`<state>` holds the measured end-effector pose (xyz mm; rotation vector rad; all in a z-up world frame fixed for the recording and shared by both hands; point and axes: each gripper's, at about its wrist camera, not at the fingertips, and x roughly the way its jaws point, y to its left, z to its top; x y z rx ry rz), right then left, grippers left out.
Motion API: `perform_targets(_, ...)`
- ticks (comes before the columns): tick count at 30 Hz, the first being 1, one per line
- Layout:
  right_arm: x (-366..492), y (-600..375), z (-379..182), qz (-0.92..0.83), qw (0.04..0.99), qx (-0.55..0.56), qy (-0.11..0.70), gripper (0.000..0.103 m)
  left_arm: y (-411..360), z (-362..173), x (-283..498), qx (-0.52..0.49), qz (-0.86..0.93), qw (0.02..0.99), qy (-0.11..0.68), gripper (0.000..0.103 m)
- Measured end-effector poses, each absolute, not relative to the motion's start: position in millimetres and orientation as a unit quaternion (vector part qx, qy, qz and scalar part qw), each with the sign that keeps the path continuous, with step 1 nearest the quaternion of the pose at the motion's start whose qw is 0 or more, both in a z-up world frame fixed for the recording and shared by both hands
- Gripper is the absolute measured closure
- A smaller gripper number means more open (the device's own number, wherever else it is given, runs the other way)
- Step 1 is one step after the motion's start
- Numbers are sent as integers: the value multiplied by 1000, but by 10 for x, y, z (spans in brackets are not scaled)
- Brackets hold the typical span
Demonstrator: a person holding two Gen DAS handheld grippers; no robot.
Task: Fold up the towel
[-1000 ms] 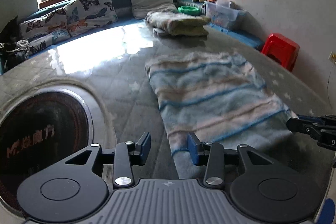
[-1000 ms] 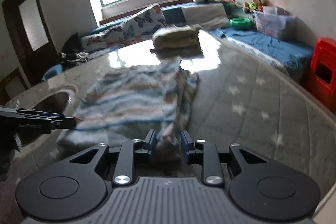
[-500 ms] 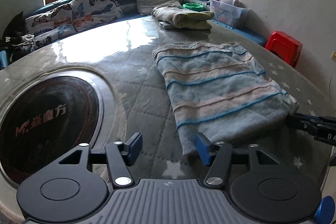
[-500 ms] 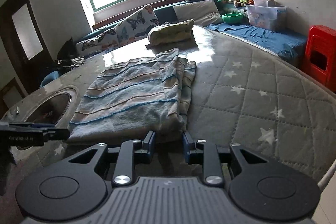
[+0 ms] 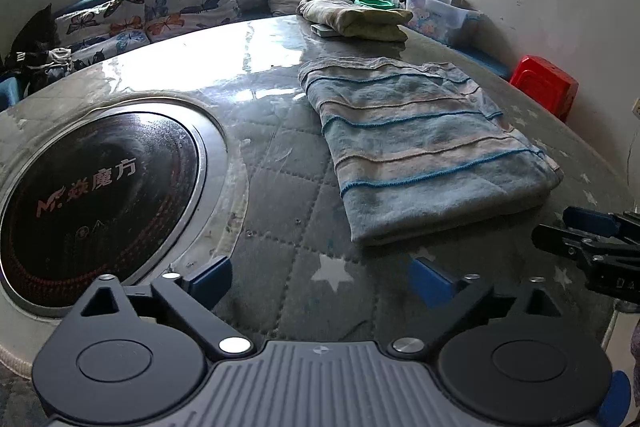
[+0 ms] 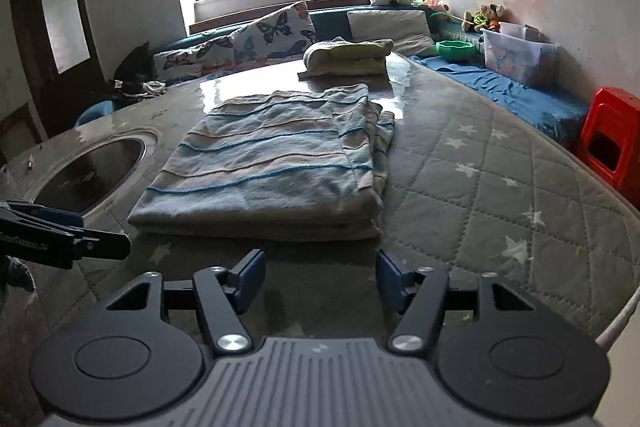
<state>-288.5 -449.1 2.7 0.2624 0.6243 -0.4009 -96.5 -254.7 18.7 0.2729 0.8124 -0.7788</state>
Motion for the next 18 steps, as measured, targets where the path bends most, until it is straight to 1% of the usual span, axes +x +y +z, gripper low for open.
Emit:
perform_targets(1, -2884, -4474, 22, -196, 923, 126, 305, 25, -2541, 186, -974, 130, -369, 837, 384, 0)
perform_targets(6, -2875, -4399, 8, -204, 921, 117, 309, 15, -2511, 165, -1008, 132, -371, 834, 387, 0)
perform_targets(8, -2870, -4374, 6, -210, 920, 112, 312, 13, -2498, 152, -1016, 133, -371, 833, 389, 0)
perform_targets(9, -2870, -4368, 5, -212, 919, 110, 313, 11, -2489, 147, -1022, 132, -371, 833, 390, 0)
perform_targets(10, -2870, -4365, 3, -215, 918, 109, 314, 5, -2481, 144, -1029, 132, -371, 833, 389, 0)
perform_targets(12, -2871, -4356, -5, -224, 916, 105, 316, 0, -2469, 147, -1040, 131, -372, 833, 389, 0)
perform_targets(18, -2871, -4340, -30, -223, 914, 106, 323, 0, -2442, 162, -1100, 128, -379, 831, 386, 0)
